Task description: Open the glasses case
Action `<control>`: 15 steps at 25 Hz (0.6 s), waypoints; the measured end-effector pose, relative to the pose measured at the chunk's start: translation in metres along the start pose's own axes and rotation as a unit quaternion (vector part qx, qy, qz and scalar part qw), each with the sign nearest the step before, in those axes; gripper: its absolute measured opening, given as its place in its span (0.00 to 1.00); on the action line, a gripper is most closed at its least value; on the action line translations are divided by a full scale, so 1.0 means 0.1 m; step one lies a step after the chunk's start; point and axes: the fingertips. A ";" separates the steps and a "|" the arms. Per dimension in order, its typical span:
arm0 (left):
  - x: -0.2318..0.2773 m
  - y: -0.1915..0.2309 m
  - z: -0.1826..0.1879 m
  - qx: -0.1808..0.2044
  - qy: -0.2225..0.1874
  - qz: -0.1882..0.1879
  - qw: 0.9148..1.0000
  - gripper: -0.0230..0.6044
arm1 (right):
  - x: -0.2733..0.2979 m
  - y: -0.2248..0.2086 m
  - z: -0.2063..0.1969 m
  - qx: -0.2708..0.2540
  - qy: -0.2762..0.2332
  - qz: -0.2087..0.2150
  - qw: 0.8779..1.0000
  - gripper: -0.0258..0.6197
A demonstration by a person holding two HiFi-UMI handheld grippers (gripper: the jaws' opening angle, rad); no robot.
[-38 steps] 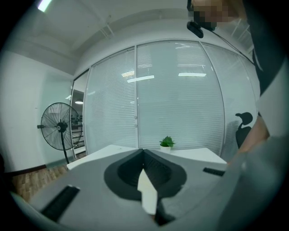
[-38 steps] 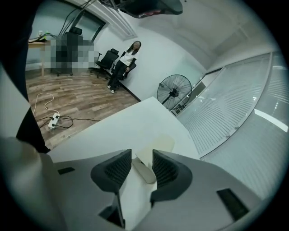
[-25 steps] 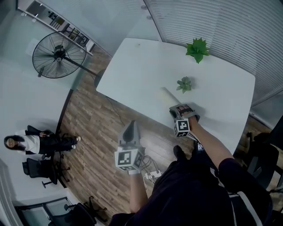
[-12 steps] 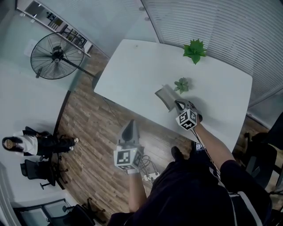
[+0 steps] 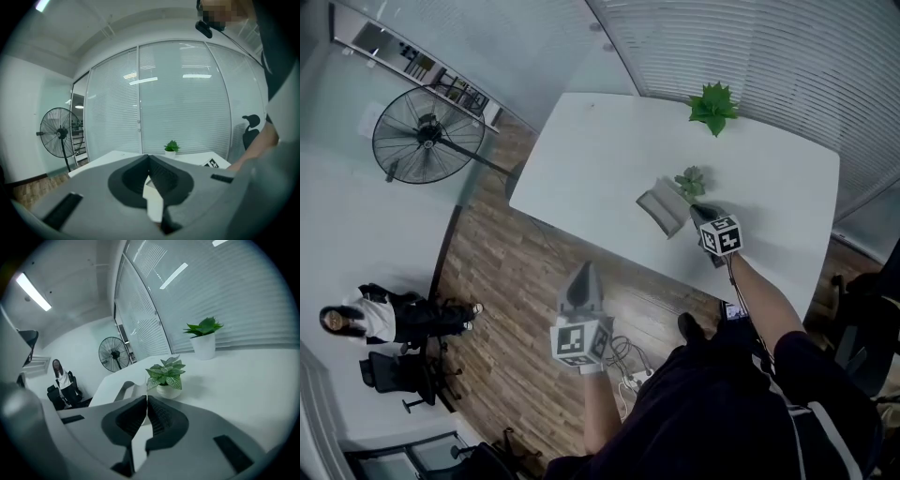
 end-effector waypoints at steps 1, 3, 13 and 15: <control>0.00 0.01 0.01 0.001 0.000 0.001 1.000 0.04 | -0.02 0.01 0.02 0.005 -0.007 0.003 1.000 0.07; 0.00 0.01 0.02 -0.001 -0.004 0.000 1.000 0.04 | -0.07 0.03 0.09 0.012 -0.023 0.006 1.000 0.08; 0.01 0.09 0.08 -0.010 -0.019 0.004 1.000 0.04 | -0.60 -0.09 0.47 -0.051 -0.050 -0.030 0.997 0.08; 0.01 0.11 0.11 -0.012 -0.024 0.006 1.000 0.04 | -0.86 0.03 0.82 -0.096 -0.078 -0.037 0.992 0.07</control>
Point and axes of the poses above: the fingertips, and each gripper's own axes: x forward along the fingers, y to its left, z out of its top, and after that the axes turned 7 degrees about z, right-handed
